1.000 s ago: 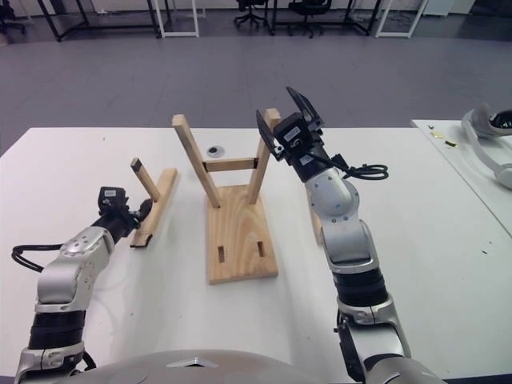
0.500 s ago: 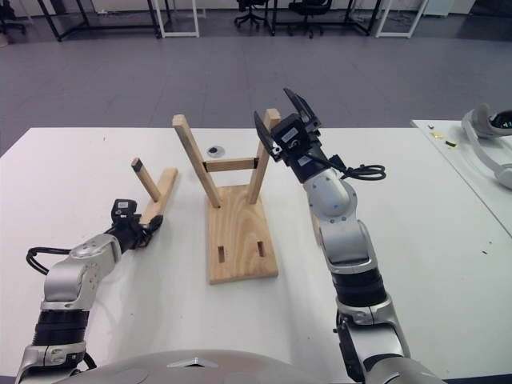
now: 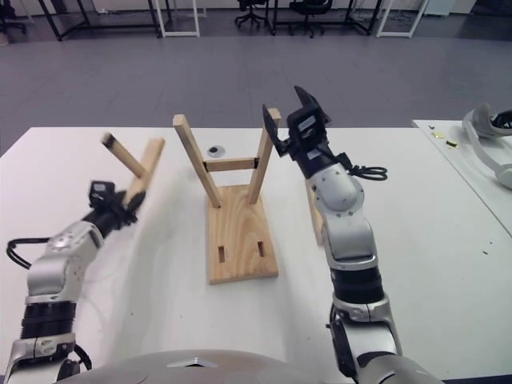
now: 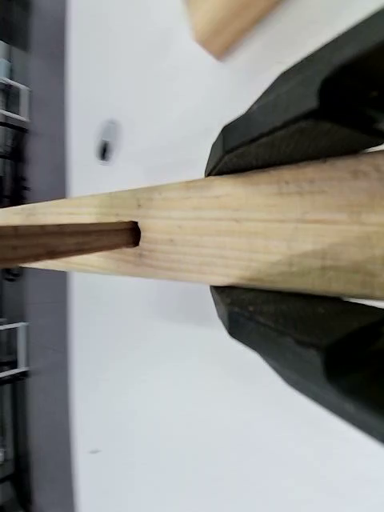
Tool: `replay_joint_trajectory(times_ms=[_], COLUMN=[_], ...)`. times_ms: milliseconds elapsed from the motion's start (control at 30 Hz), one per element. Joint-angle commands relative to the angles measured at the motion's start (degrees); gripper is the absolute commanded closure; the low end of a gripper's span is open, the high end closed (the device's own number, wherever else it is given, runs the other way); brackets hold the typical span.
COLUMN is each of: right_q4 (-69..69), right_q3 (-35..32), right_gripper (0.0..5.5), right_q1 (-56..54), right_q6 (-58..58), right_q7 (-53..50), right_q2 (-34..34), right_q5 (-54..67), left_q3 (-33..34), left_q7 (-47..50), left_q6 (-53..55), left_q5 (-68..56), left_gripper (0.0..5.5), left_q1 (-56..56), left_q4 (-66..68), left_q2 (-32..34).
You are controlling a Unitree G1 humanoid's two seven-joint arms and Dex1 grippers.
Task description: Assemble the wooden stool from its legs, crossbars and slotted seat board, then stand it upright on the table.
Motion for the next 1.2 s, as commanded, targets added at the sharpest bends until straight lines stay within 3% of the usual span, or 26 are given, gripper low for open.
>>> replay_joint_trajectory(times_ms=[33, 167, 267, 600, 967, 1100, 1200], right_q4=[-0.68, 1.09, 4.86, 6.31, 5.24, 4.22, 1.51], right_q3=[-7.52, -13.26, -15.86, -16.76, -16.92, -16.30, -18.64], right_gripper=[2.23, 2.23, 2.23, 2.23, 4.29, 4.38, 4.41], right_q1=[-9.96, -22.50, -28.43, -29.18, -26.47, -25.20, -22.35], right_q6=[11.08, 22.29, 26.13, 28.92, 30.32, 30.03, 28.24], right_q7=[1.06, -5.97, -13.10, -21.78, -29.75, -31.76, -39.04], right_q2=[4.59, 10.96, 13.79, 12.76, 9.26, 8.07, 7.23], right_q5=[19.91, 41.86, 51.20, 62.63, 72.23, 73.47, 76.70], left_q3=[3.47, 1.80, -3.00, -8.75, -10.96, -10.96, -11.99], left_q7=[-6.83, -8.72, -9.13, -11.93, -15.40, -15.05, -15.26], left_q6=[-4.34, -0.20, 2.42, 3.74, 0.77, 0.46, 1.48], left_q5=[-5.23, -11.05, -13.85, -14.71, -11.85, -11.24, -10.65], left_gripper=[3.50, 3.50, 3.50, 3.50, 3.50, 3.50, 3.50], left_q1=[-8.49, -16.60, -20.52, -20.14, -16.49, -16.08, -13.49], left_q4=[-4.97, -13.75, -18.38, -22.05, -22.41, -22.11, -22.85], left_q2=[5.79, 8.27, 6.63, 7.34, 9.52, 9.46, 10.39])
